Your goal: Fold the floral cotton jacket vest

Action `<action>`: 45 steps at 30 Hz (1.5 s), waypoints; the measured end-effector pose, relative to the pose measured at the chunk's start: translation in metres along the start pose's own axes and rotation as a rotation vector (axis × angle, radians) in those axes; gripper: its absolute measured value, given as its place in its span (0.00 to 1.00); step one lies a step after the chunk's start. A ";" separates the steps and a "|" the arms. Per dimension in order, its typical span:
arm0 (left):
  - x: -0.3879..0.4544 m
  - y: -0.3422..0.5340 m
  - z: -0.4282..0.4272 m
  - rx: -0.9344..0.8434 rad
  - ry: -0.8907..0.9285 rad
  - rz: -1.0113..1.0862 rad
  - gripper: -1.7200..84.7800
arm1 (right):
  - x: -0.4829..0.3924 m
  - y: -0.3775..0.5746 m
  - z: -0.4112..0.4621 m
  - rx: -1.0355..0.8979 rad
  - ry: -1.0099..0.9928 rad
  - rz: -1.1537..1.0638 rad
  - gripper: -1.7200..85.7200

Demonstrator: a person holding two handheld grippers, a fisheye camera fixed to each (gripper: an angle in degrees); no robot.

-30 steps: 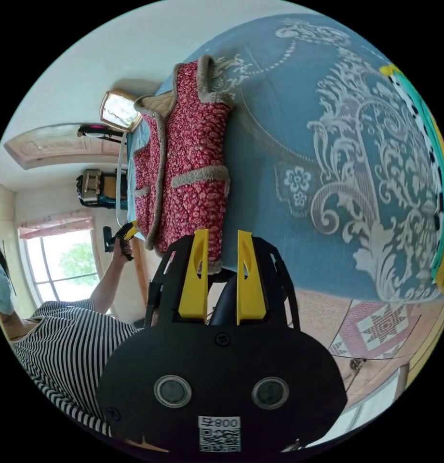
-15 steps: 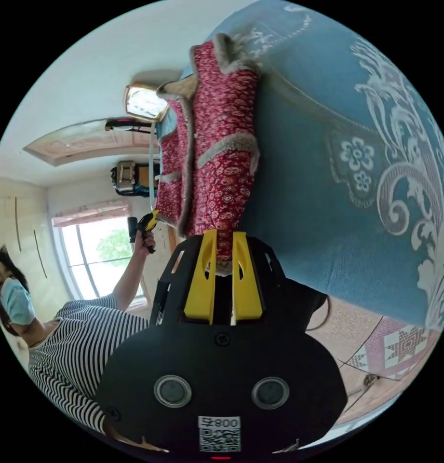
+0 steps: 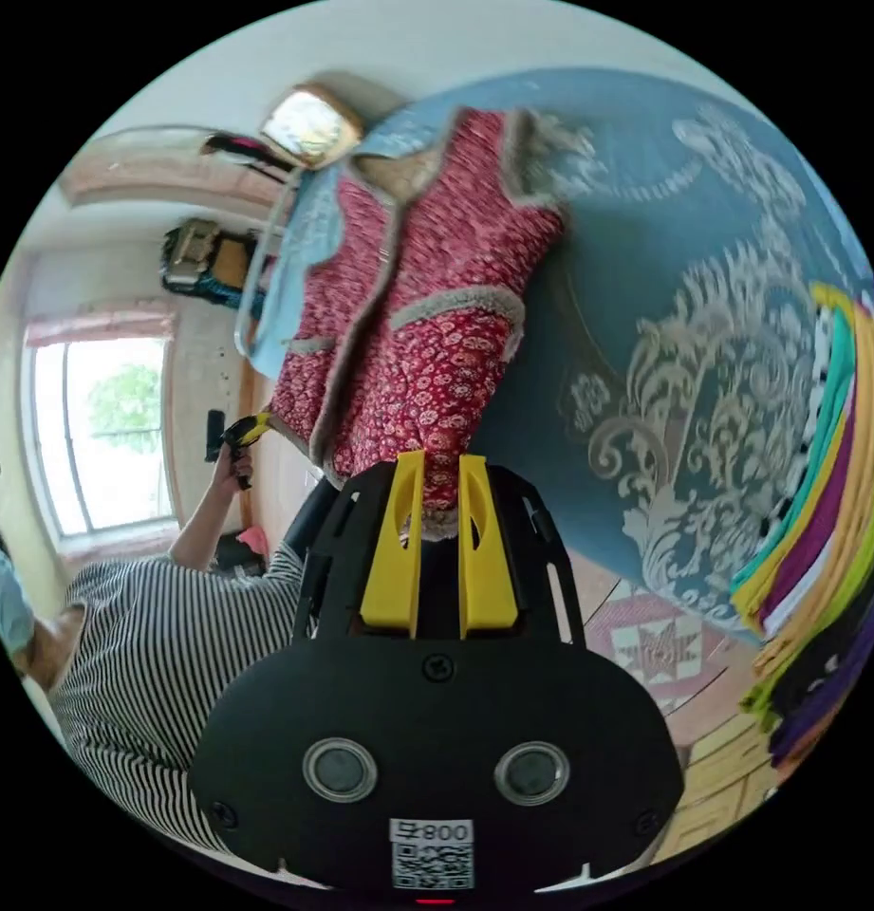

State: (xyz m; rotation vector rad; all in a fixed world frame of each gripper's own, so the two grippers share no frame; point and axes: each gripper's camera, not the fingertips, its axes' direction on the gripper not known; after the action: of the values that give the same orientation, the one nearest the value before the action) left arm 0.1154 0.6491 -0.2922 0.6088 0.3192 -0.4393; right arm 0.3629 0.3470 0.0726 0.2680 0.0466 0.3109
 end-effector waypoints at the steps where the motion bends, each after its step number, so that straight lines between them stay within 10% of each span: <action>1: 0.001 0.000 0.000 0.028 -0.008 -0.004 0.09 | 0.012 0.004 0.011 -0.007 0.001 0.060 0.05; 10: 0.118 -0.088 0.042 0.099 -0.268 0.375 0.03 | -0.027 -0.041 -0.065 0.385 0.125 0.010 0.02; 20: 0.173 -0.229 0.239 -0.202 -0.774 0.533 0.02 | -0.087 -0.227 0.026 0.119 0.436 -0.106 0.02; 45: 0.256 -0.438 0.312 0.165 -0.584 0.624 0.02 | -0.162 -0.415 -0.015 0.456 0.306 -0.336 0.02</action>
State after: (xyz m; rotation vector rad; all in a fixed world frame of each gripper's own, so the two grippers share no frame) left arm 0.1735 0.0606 -0.3643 0.6755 -0.4636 -0.0256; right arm 0.3304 -0.0794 -0.0525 0.6545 0.4640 -0.0012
